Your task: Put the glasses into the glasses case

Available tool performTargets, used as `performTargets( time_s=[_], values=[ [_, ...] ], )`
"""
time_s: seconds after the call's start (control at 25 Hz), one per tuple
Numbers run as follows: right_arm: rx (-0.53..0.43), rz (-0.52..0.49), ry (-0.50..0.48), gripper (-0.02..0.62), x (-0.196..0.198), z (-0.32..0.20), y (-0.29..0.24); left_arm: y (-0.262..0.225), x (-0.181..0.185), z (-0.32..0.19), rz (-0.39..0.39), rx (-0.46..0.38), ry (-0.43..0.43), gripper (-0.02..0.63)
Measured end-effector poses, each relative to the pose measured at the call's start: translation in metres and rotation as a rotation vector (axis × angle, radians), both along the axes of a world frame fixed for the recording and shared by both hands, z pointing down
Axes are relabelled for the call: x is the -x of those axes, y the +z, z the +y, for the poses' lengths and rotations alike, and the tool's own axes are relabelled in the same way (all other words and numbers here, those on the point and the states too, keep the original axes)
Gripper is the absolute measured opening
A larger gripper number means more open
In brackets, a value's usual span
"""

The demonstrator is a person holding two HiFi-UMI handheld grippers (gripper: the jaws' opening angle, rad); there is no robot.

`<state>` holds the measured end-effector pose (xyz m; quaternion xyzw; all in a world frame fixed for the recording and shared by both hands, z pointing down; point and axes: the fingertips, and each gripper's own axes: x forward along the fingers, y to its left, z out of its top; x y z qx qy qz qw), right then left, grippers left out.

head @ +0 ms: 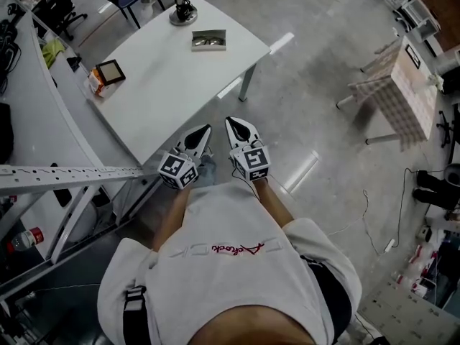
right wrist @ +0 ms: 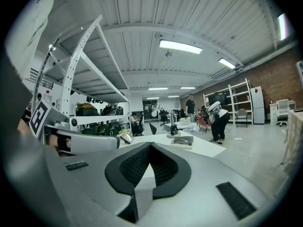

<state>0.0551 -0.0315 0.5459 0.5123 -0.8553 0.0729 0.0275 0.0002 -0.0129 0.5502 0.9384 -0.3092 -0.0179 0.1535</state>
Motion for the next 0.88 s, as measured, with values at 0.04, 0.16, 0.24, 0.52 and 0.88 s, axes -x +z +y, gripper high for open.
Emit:
performTargets(
  time_s=[0.04, 0.16, 0.24, 0.52, 0.88],
  values=[
    [-0.003, 0.002, 0.002, 0.0, 0.001, 0.006, -0.001, 0.0, 0.001, 0.006, -0.002, -0.002, -0.003, 0.009],
    [-0.011, 0.008, 0.01, 0.0, 0.003, 0.025, -0.002, -0.001, 0.005, 0.024, 0.002, -0.008, -0.007, 0.009],
    [-0.017, 0.014, 0.005, 0.0, 0.005, 0.037, -0.002, 0.0, 0.005, 0.035, 0.002, -0.011, -0.01, 0.009],
    [-0.037, 0.021, 0.01, 0.0, 0.005, 0.07, -0.004, 0.0, 0.0, 0.067, 0.009, -0.028, 0.007, 0.009],
    [-0.054, 0.022, 0.032, 0.0, -0.009, 0.09, -0.008, -0.004, -0.01, 0.085, 0.013, -0.049, 0.024, 0.009]
  ],
)
